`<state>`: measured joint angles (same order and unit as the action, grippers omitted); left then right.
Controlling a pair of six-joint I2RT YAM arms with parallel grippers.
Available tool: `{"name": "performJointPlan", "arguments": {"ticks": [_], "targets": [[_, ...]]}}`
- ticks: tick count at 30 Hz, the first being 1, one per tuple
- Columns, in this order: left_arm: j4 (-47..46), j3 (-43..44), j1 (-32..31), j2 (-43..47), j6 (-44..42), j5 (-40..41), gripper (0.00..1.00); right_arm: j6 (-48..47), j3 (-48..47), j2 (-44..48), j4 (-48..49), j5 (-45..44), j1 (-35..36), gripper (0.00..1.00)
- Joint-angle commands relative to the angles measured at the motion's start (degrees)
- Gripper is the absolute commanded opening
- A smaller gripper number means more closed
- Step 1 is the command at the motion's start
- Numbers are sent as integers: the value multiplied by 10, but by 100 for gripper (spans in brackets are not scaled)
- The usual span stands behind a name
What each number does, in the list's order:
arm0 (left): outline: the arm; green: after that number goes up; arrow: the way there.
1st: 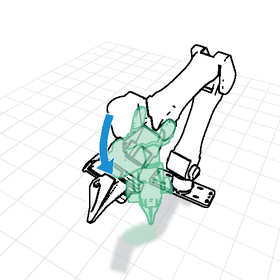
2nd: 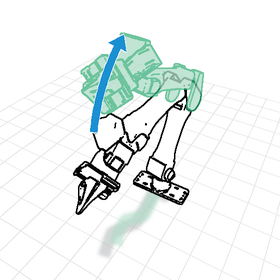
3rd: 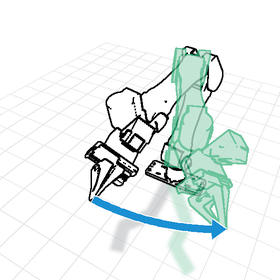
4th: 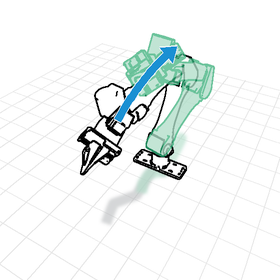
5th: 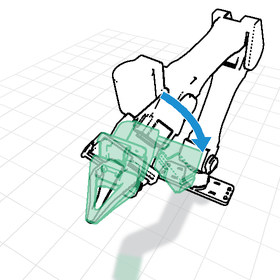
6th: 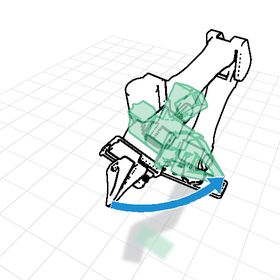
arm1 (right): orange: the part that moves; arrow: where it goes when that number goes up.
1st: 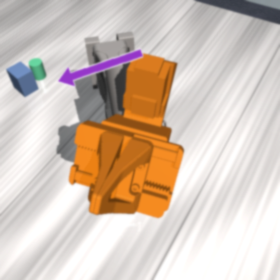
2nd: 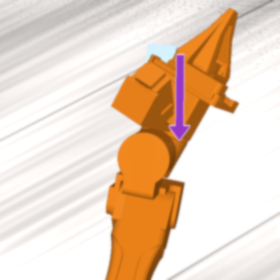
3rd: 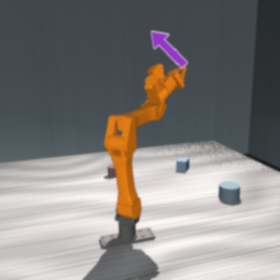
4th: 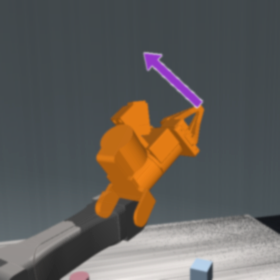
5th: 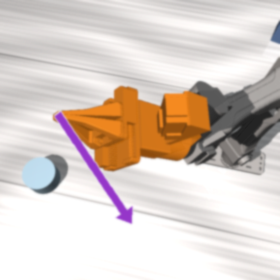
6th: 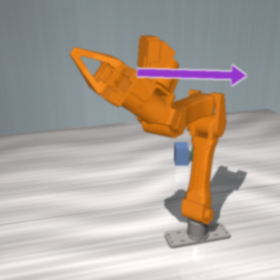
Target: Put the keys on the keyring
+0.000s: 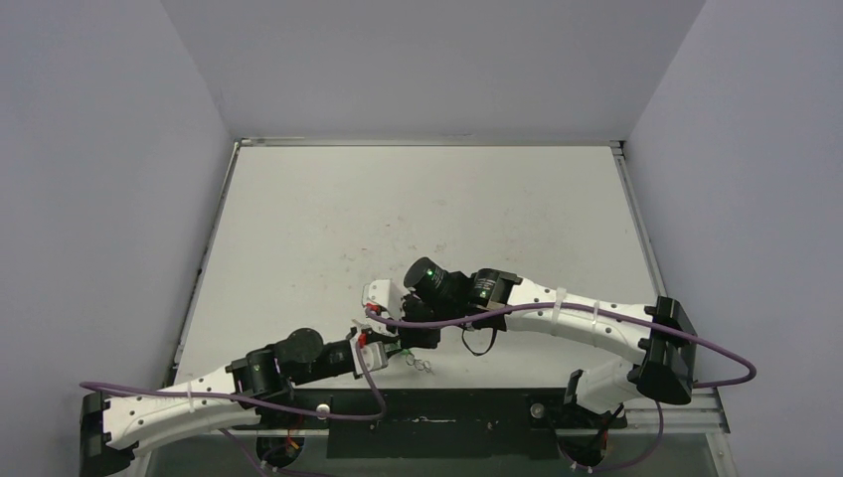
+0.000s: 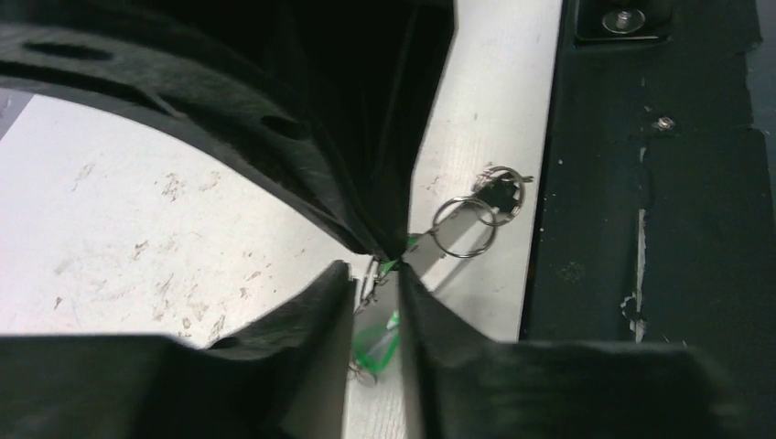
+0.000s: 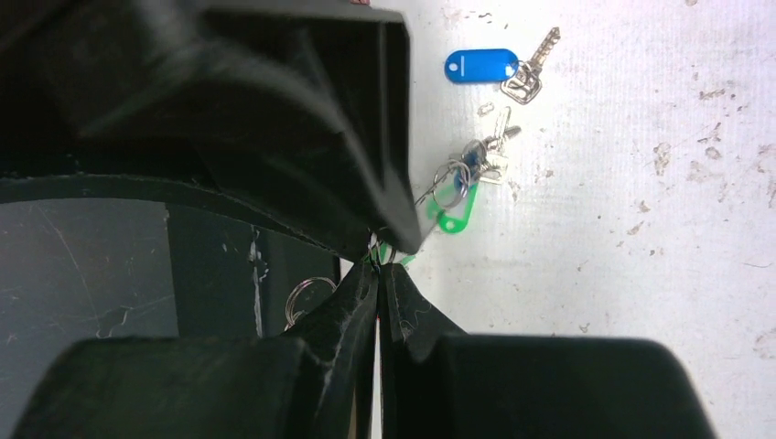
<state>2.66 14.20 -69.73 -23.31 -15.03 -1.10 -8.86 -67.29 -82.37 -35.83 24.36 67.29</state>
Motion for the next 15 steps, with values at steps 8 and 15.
{"name": "performJointPlan", "arguments": {"ticks": [8, 15], "targets": [[-35, 40, -2, -17, -20, -20, 0, -5, -29, -9, 11, 5, 5, 0], [-40, 13, -2, 36, -8, -17, 0, 4, 7, 9, 39, 4, -14, 0]]}}
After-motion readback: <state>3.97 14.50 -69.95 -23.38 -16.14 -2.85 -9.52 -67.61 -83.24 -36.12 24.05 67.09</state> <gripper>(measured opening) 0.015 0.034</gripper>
